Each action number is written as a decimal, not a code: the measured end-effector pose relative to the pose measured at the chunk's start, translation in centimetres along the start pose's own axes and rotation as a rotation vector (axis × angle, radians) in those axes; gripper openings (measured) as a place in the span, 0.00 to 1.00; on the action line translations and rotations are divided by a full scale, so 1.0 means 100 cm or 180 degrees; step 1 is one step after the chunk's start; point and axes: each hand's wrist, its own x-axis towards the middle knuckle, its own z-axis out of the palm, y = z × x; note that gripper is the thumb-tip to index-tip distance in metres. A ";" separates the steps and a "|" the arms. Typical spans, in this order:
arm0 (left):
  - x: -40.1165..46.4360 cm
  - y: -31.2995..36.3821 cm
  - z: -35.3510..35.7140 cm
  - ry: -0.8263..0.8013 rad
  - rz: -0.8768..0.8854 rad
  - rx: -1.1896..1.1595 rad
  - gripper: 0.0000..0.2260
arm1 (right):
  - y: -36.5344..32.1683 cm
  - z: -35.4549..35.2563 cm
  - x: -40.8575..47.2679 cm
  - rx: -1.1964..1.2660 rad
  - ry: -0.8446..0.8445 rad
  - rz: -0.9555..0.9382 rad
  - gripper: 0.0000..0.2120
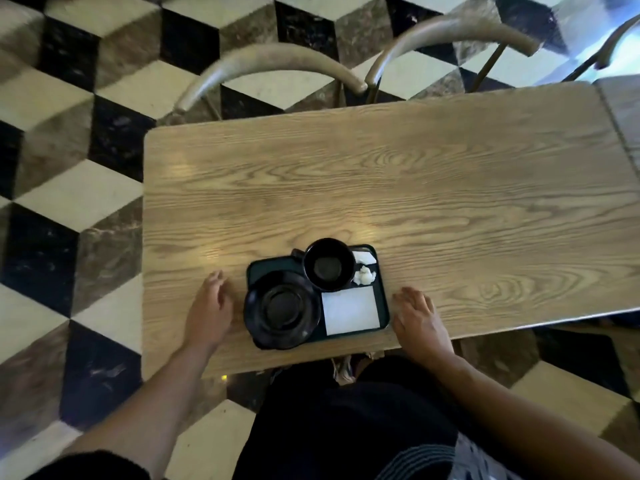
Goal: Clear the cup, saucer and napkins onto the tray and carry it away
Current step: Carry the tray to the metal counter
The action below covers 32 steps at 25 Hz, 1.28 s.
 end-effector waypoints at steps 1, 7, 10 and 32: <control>-0.020 -0.012 0.006 -0.0091 -0.0028 0.0051 0.21 | 0.000 0.004 -0.003 -0.0194 -0.0061 0.0076 0.23; -0.106 -0.013 0.061 -0.0050 -0.0528 0.0034 0.15 | -0.024 0.015 -0.031 -0.0050 -0.1454 0.0257 0.12; -0.123 0.007 0.077 -0.0558 -0.0650 -0.0064 0.04 | -0.038 0.004 -0.018 -0.0078 -0.1712 0.0020 0.11; -0.008 0.013 0.035 0.0050 -0.2173 -0.2623 0.10 | -0.043 -0.033 0.070 0.1847 -0.0385 0.1163 0.14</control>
